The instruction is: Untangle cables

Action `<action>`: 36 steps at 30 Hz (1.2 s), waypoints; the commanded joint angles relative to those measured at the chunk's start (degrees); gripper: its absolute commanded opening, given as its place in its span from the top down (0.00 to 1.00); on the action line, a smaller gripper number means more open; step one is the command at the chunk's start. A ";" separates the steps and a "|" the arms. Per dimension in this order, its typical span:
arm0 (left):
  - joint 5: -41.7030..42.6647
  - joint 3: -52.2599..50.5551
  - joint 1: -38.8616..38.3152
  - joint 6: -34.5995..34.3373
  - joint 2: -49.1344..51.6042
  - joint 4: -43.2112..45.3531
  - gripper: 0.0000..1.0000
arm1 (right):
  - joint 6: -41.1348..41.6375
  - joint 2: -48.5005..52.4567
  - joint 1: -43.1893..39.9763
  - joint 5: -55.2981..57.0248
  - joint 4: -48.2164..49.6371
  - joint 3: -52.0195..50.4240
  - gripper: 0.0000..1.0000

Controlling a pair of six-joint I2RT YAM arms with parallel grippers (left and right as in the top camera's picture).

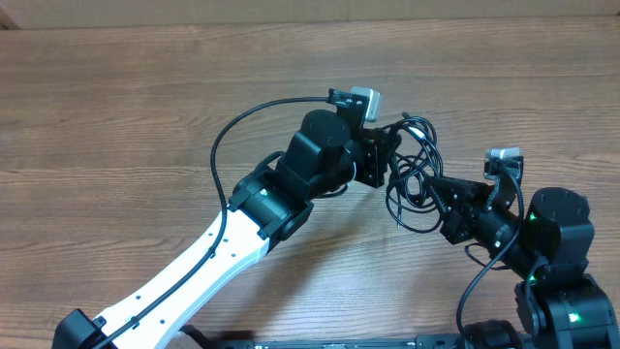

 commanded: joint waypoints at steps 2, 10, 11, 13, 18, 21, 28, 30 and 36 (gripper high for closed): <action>-9.09 0.87 1.62 -5.42 -1.44 1.18 0.96 | -0.26 -0.42 -0.11 0.22 -1.29 1.25 0.96; -9.22 0.87 1.64 -5.42 -1.44 1.16 0.96 | -0.24 -0.42 -0.11 0.15 -1.18 1.25 0.96; -9.70 0.87 1.64 -5.57 -1.44 1.16 0.96 | -0.24 -0.42 -0.11 0.15 -1.20 1.25 0.96; -11.23 0.87 1.62 -8.07 -1.44 1.16 0.96 | -0.24 -0.42 -0.11 0.15 -1.20 1.25 0.96; -13.29 0.87 1.62 -14.38 -1.44 1.14 0.96 | -0.24 -0.42 -0.11 0.17 -0.98 1.25 0.96; -13.42 0.87 1.62 -14.43 -1.44 0.94 0.96 | -0.24 -0.42 -0.11 0.15 -1.01 1.25 0.96; -13.42 0.87 1.62 -14.88 -1.44 0.74 0.96 | -0.24 -0.42 -0.11 0.35 -0.98 1.25 0.96; -13.46 0.87 1.62 -15.08 -1.44 0.74 0.96 | -0.24 -0.42 -0.11 0.35 -1.14 1.25 0.96; -14.29 0.87 1.62 -19.74 -1.44 0.72 0.96 | -0.24 -0.42 -0.11 0.35 -1.36 1.25 0.96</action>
